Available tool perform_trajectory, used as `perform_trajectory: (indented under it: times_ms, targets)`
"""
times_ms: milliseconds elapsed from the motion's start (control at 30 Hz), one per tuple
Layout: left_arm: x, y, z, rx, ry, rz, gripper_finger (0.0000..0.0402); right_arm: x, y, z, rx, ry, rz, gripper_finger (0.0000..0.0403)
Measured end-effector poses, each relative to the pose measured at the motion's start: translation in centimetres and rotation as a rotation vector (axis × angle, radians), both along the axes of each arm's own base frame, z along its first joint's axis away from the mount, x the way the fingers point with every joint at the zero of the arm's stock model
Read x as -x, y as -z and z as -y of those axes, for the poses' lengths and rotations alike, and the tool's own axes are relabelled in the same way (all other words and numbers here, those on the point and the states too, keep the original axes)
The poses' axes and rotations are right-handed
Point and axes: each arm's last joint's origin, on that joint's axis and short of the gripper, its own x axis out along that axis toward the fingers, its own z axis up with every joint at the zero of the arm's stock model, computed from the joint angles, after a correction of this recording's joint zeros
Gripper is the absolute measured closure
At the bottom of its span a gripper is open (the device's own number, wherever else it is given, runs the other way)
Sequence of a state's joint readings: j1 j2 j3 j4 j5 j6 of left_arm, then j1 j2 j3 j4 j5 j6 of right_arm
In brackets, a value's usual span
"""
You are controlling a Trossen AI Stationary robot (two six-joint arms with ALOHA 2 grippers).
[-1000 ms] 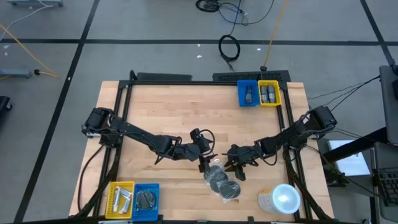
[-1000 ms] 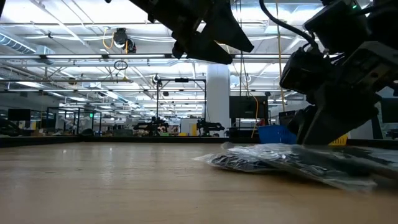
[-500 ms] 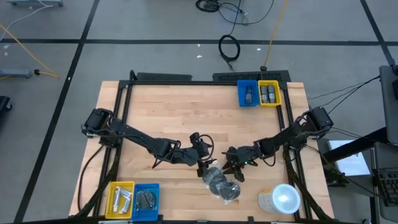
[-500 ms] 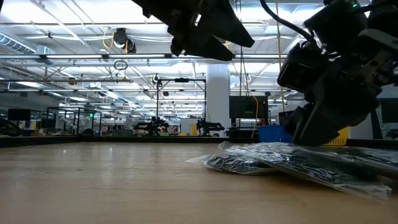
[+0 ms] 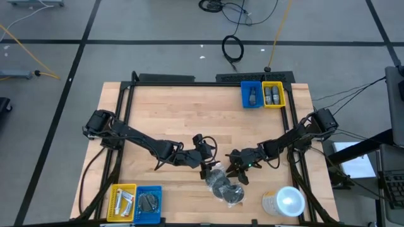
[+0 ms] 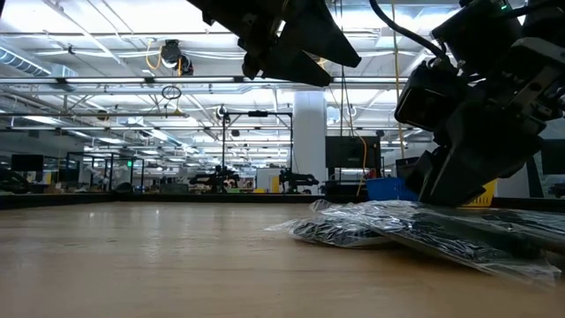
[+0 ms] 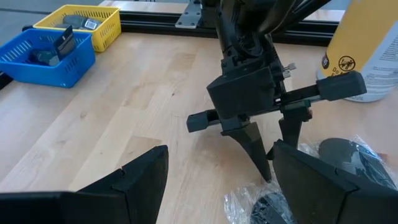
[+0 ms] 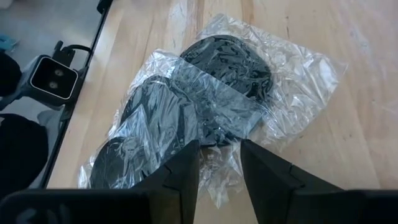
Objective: Pick & Place Travel size toiletries
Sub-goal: Put the black hairbrush into the bottom blue bin
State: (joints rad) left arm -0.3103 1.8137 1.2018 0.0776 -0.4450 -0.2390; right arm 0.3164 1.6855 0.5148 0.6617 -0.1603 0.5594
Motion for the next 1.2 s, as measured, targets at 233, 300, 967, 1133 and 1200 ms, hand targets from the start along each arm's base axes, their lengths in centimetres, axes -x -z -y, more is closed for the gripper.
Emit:
perform_trajectory:
  times_ms: [233,300,967,1133,1200]
  targets:
    - [0.00,0.00,-0.01,0.000,0.000,0.000,0.0123,0.00,0.00,0.00,-0.003,0.002,-0.002,0.0294]
    - [-0.01,0.00,-0.04,0.000,-0.001,0.000,0.0123,0.00,0.00,-0.01,-0.003,0.001,-0.002,0.0294]
    - [-0.01,0.00,-0.05,0.000,-0.002,0.000,0.0123,0.09,-0.09,-0.47,-0.009,0.021,0.006,0.0294]
    - [-0.02,0.00,-0.09,0.000,-0.003,0.000,0.0123,0.16,0.10,-0.81,0.021,0.042,0.015,0.0294]
    - [-0.02,0.00,-0.09,-0.001,-0.003,0.000,0.0123,0.03,0.45,-0.85,0.023,0.046,0.000,0.0294]
